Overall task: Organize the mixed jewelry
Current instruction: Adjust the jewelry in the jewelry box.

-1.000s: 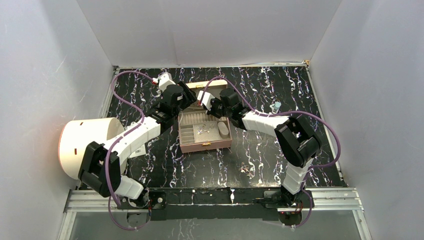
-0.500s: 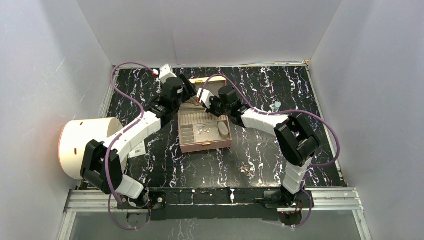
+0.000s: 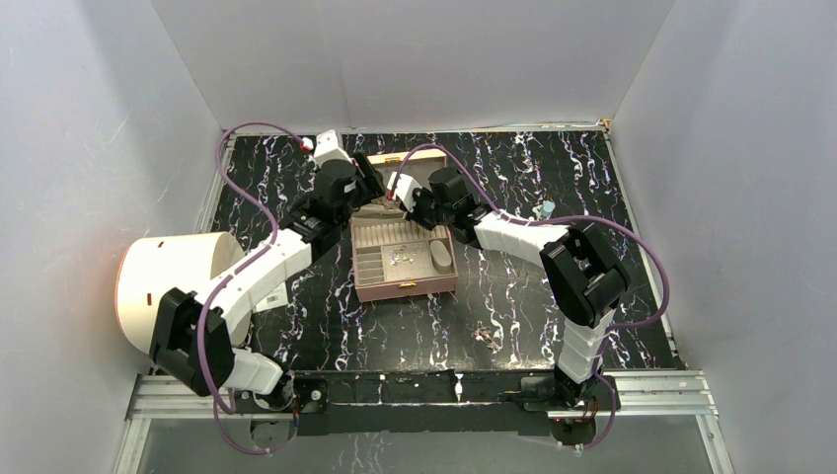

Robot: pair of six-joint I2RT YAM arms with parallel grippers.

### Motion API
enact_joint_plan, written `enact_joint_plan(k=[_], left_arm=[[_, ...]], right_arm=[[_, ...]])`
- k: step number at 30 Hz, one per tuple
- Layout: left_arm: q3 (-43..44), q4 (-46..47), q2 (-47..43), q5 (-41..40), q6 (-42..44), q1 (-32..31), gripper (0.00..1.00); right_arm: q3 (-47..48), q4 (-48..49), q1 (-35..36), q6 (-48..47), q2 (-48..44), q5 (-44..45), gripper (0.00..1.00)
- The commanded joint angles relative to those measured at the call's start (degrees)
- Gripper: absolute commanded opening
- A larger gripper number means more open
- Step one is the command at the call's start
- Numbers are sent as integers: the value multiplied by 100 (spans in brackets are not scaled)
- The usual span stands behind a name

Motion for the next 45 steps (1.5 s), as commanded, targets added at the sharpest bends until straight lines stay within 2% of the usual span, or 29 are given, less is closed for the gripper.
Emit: enact_joint_plan(k=[1,8,17,23,28,33,37,45], left_arm=[[-563,324,-626,111,-287,-48,53],[-847,572,-600,326,-578,-48,48],[-619,849,213,217,-572,-48,50],[-580,1028,453,167,-584,-57,50],[-595,1233,503,193,-550,-74,39],[-490,1018,557,56,-532,-84,35],[-438,1004,492,77,-610,-101,42],[-105,148,139,133,-550,-102,45]], right_arm=[[-88,-15,190,308,50,-472,0],[-305,277,188,398,-87,-394,0],[-554,592,190,456,-281,-314,0],[-790,826,192,456,-464,-398,0],[-864,847,199,405,-527,-458,0],[-864,878,199,376,-539,-450,0],[-786,870,196,382,-485,-368,0],[-325,574,188,562,-252,-175,0]])
